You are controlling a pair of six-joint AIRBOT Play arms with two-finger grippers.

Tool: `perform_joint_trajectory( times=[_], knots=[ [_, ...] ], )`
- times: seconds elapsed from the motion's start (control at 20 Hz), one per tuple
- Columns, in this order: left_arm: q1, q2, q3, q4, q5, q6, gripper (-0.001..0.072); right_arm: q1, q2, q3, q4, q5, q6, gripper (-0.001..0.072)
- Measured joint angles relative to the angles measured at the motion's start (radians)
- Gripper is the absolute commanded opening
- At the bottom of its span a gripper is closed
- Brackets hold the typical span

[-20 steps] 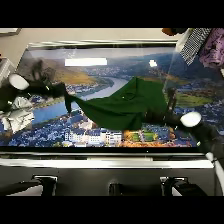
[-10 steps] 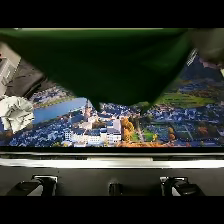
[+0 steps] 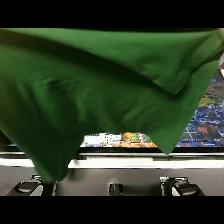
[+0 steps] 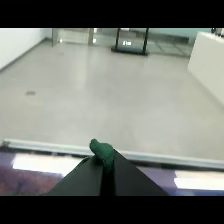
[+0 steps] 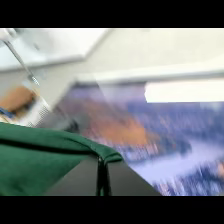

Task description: Fold the clothes and pants, and hang the long-sleeved shirts on hangers.

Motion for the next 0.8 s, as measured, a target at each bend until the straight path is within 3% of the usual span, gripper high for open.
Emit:
perform_joint_trajectory(
  times=[0.35, 0.8],
  knots=[
    [0.0, -0.385, -0.078, -0.077, 0.003, 0.057, 0.0018, 0.0, -0.413, -0.012, -0.16, 0.085, 0.047, 0.0028],
    [-0.053, -0.908, -0.092, -0.173, 0.039, 0.072, 0.0019, -0.001, -1.01, -0.019, -0.171, -0.118, 0.167, 0.003]
  ],
)
